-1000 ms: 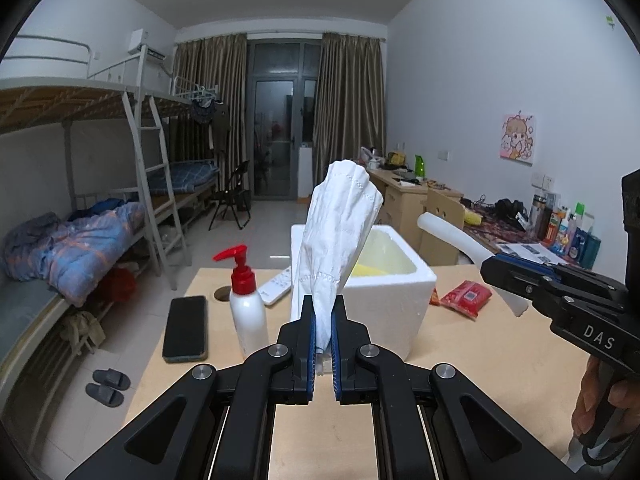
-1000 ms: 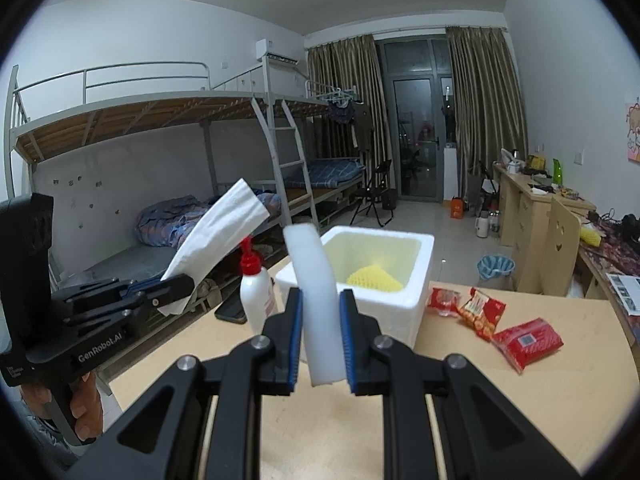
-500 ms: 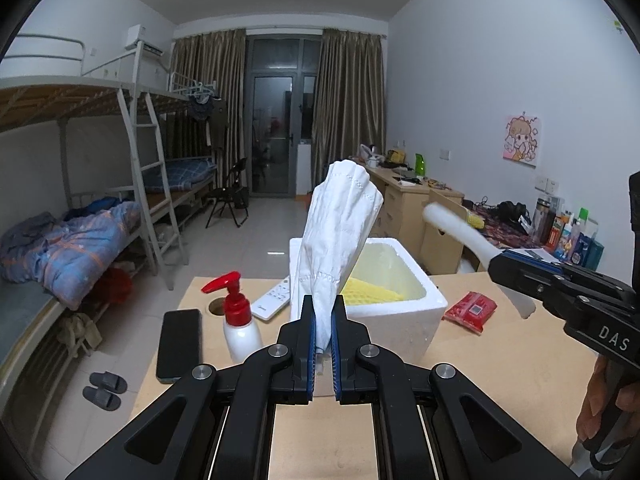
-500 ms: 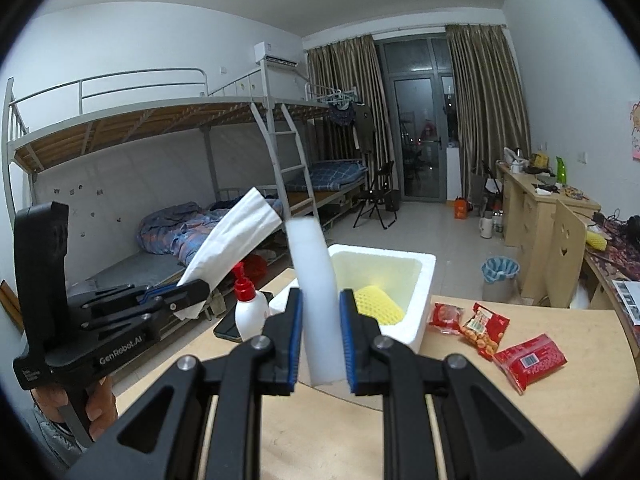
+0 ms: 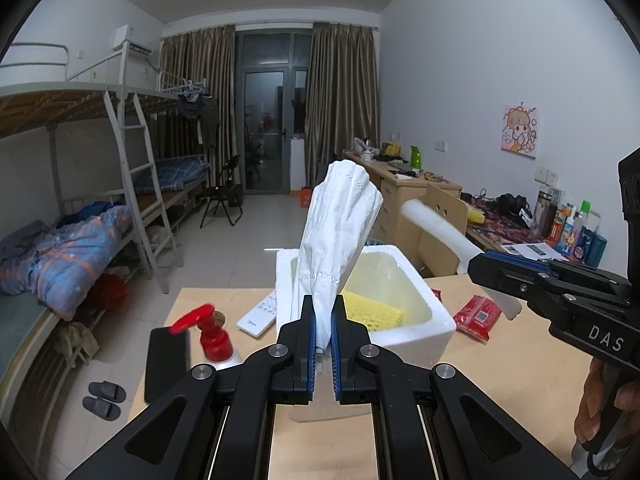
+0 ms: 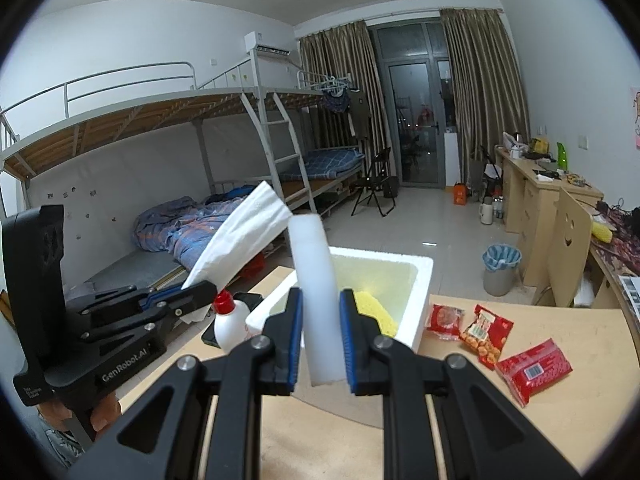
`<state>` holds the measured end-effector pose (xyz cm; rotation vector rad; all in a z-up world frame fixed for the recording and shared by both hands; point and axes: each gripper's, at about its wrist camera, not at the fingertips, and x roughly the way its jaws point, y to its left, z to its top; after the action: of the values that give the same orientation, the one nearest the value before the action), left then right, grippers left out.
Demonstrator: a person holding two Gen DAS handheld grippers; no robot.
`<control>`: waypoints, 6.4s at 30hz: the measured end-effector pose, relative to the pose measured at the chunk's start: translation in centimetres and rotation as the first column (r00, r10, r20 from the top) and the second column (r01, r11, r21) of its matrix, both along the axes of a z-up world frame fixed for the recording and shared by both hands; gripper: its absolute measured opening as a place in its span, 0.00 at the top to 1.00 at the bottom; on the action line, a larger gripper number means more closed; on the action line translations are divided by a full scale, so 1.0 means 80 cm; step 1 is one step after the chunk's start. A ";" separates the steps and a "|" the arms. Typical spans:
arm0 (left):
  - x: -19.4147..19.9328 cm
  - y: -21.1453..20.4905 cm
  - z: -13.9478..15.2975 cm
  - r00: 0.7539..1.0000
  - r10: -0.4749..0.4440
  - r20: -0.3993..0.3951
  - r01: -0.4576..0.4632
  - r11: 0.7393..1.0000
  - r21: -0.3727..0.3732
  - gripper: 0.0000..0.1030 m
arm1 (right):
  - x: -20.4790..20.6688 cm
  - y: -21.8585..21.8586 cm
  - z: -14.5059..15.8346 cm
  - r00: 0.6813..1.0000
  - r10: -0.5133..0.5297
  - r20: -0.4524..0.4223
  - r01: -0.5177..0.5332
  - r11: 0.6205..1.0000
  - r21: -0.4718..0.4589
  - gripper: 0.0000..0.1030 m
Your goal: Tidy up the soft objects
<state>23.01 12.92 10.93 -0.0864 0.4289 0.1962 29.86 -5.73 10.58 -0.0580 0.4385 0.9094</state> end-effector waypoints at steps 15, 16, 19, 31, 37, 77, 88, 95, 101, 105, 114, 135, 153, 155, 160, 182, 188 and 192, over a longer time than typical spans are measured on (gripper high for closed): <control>0.078 0.012 -0.008 0.998 0.005 -0.063 -0.004 1.000 0.011 0.94 | 0.045 0.036 -0.006 1.000 0.006 -0.017 -0.006 0.999 -0.040 0.79; 0.082 0.014 -0.008 0.998 0.004 -0.064 -0.003 1.000 0.013 0.94 | 0.046 0.037 -0.007 1.000 0.005 -0.018 -0.006 0.999 -0.038 0.79; 0.088 0.017 -0.011 0.998 0.008 -0.062 -0.008 1.000 0.008 0.94 | 0.053 0.038 -0.009 1.000 0.001 -0.023 -0.002 0.999 -0.038 0.79; 0.123 0.027 -0.032 0.995 -0.009 -0.104 0.010 1.000 0.006 0.94 | 0.068 0.030 -0.018 0.998 -0.036 -0.055 0.033 0.998 -0.057 0.79; 0.133 0.027 -0.044 0.991 -0.040 -0.128 0.040 0.999 -0.003 0.94 | 0.073 0.026 -0.009 0.998 -0.052 -0.044 0.049 0.997 -0.055 0.79; 0.100 0.037 -0.030 0.994 0.090 -0.062 -0.089 0.996 0.027 0.11 | 0.087 0.044 -0.020 0.998 -0.002 -0.063 -0.002 0.998 -0.066 0.79; 0.059 0.035 -0.010 0.992 0.120 0.041 -0.122 0.992 0.046 0.00 | 0.093 0.050 -0.030 0.997 0.006 -0.081 -0.012 0.997 -0.078 0.79; 0.042 0.049 -0.011 0.987 0.150 0.053 -0.151 0.988 0.022 0.00 | 0.098 0.058 -0.039 0.995 0.013 -0.101 -0.022 0.995 -0.093 0.79; 0.041 0.050 -0.012 0.986 0.160 0.053 -0.162 0.986 0.043 0.00 | 0.099 0.068 -0.045 0.994 0.022 -0.108 -0.034 0.994 -0.108 0.79; 0.042 0.053 -0.013 0.985 0.168 0.050 -0.170 0.984 0.043 0.00 | 0.100 0.070 -0.049 0.993 0.027 -0.116 -0.040 0.992 -0.115 0.79; 0.043 0.055 -0.012 0.984 0.172 0.051 -0.174 0.984 0.041 0.00 | 0.092 0.068 -0.046 0.998 -0.008 -0.061 0.000 0.991 -0.135 0.17; 0.034 0.050 -0.013 0.986 0.154 0.060 -0.157 0.987 0.038 0.00 | 0.085 0.064 -0.039 0.999 -0.050 0.005 0.050 0.987 -0.151 0.00; -0.019 0.008 0.002 0.985 0.151 0.084 -0.156 0.986 0.058 0.00 | 0.009 -0.017 -0.011 0.992 -0.119 0.047 0.122 0.990 -0.073 0.00; -0.026 0.003 0.005 0.986 0.145 0.088 -0.150 0.987 0.055 0.00 | 0.000 -0.025 -0.009 0.990 -0.132 0.045 0.135 0.989 -0.067 0.00; -0.046 -0.011 0.013 0.984 0.145 0.102 -0.152 0.986 0.064 0.00 | -0.020 -0.039 -0.005 0.988 -0.138 0.066 0.141 0.989 -0.048 0.00; -0.139 -0.058 -0.008 0.982 0.143 0.125 -0.149 0.988 0.038 0.00 | -0.133 -0.101 -0.031 0.980 -0.150 0.129 0.141 0.987 0.081 0.00; -0.165 -0.059 -0.040 0.975 0.152 0.160 -0.155 0.988 0.006 0.00 | -0.159 -0.111 -0.054 0.977 -0.144 0.156 0.127 0.985 0.114 0.00; -0.181 -0.059 -0.064 0.974 0.159 0.160 -0.157 0.987 -0.024 0.00 | -0.169 -0.111 -0.077 0.983 -0.121 0.138 0.104 0.987 0.124 0.00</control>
<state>8.54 8.18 5.82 -0.1462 0.2614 0.3410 16.32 -14.63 4.38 0.0070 0.2501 0.8117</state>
